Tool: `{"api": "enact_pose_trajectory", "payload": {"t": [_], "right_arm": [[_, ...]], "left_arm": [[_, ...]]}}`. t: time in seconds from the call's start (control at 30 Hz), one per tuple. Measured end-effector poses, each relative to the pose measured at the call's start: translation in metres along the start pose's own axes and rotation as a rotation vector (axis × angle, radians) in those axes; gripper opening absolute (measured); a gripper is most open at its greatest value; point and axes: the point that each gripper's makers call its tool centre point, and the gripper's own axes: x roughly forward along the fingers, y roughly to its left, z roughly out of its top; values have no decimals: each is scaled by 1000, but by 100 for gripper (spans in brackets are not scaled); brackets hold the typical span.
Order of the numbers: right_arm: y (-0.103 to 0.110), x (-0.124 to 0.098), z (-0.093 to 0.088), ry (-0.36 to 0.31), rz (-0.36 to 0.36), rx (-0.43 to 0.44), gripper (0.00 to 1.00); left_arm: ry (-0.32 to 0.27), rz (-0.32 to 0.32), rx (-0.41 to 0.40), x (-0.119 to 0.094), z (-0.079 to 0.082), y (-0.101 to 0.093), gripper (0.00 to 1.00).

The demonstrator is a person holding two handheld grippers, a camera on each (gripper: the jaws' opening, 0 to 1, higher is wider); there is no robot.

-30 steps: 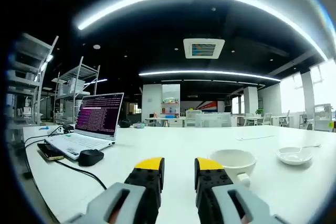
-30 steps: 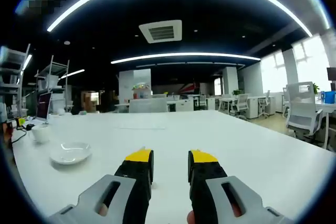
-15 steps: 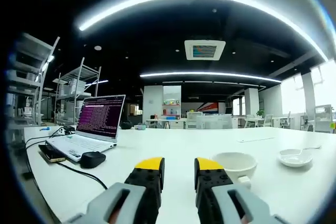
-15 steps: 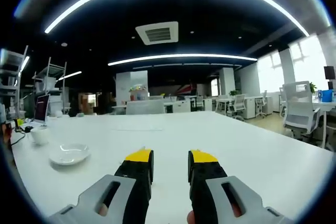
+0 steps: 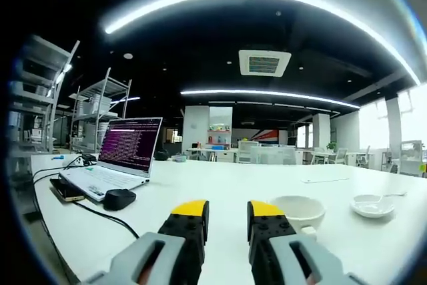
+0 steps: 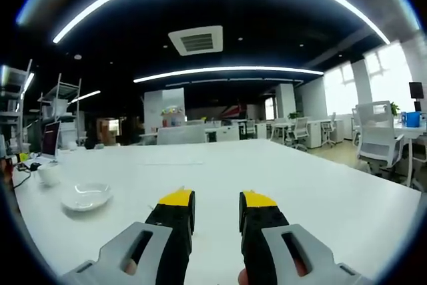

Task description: Tidy tabletop coffee trays, cups and spoons，present forward

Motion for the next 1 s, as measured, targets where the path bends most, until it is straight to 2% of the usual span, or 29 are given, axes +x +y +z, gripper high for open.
{"api": "enact_pose_trajectory", "payload": {"t": [0.3,0.6,0.77,0.9,1.0], "right_arm": [[-3,-1,5,-1,-9,-8,27],[4,0,15,-21,11,-15,27],[15,3,29,-40,39,-32,27],[25,5,41,-73,65,-49,27],[28,8,45,-74,83,-44,26]], "left_arm": [[2,0,-3,1,6,2,25],[7,-10,-4,0,10,2,25],[41,-35,12,3,10,-1,25],[26,-55,16,3,18,-3,25],[27,-65,16,3,24,-4,25]]}}
